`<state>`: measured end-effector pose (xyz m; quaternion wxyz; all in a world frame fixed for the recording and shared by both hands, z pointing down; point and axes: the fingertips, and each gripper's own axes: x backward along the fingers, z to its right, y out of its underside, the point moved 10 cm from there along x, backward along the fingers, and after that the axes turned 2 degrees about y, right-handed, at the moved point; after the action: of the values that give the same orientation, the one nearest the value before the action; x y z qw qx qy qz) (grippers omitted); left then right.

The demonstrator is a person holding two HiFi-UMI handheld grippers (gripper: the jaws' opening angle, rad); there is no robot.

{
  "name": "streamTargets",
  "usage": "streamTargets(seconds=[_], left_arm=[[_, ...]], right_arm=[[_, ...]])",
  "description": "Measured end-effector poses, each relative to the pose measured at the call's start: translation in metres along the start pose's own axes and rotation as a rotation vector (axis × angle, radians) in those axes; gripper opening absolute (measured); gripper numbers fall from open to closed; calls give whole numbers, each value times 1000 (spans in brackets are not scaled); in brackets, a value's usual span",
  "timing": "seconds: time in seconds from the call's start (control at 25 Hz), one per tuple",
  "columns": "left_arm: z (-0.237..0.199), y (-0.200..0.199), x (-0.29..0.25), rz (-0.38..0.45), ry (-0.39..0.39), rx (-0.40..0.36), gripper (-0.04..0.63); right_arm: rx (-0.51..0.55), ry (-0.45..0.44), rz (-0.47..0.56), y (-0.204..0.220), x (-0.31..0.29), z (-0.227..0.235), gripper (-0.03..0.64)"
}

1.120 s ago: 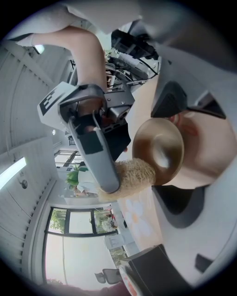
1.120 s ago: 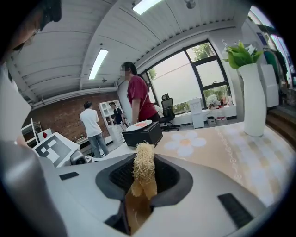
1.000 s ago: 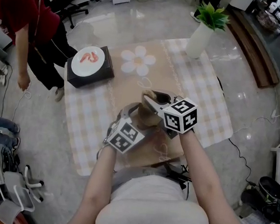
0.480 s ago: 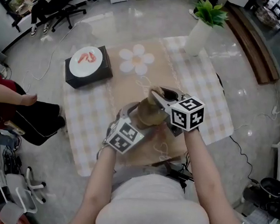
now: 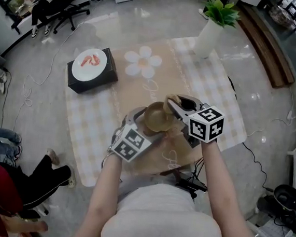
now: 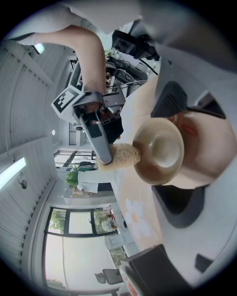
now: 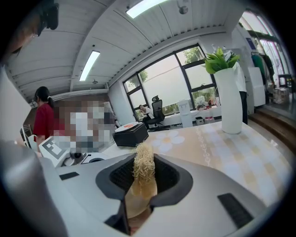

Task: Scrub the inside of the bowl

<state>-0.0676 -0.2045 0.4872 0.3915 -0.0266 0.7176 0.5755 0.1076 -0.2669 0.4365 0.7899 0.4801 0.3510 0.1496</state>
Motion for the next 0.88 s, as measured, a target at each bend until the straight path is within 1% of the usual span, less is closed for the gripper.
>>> streamTargets(seconds=[0.24, 0.44, 0.72, 0.88], left_arm=[[0, 4, -1, -10, -3, 16, 431], [-1, 4, -1, -9, 0, 13, 433], [-1, -1, 0, -1, 4, -6, 433], [0, 1, -2, -5, 2, 7, 431]], right_arm=[[6, -5, -12, 7, 15, 0, 100], [15, -26, -34, 15, 26, -4, 101], [35, -83, -103, 22, 37, -15, 104], [61, -146, -146, 20, 37, -26, 103]])
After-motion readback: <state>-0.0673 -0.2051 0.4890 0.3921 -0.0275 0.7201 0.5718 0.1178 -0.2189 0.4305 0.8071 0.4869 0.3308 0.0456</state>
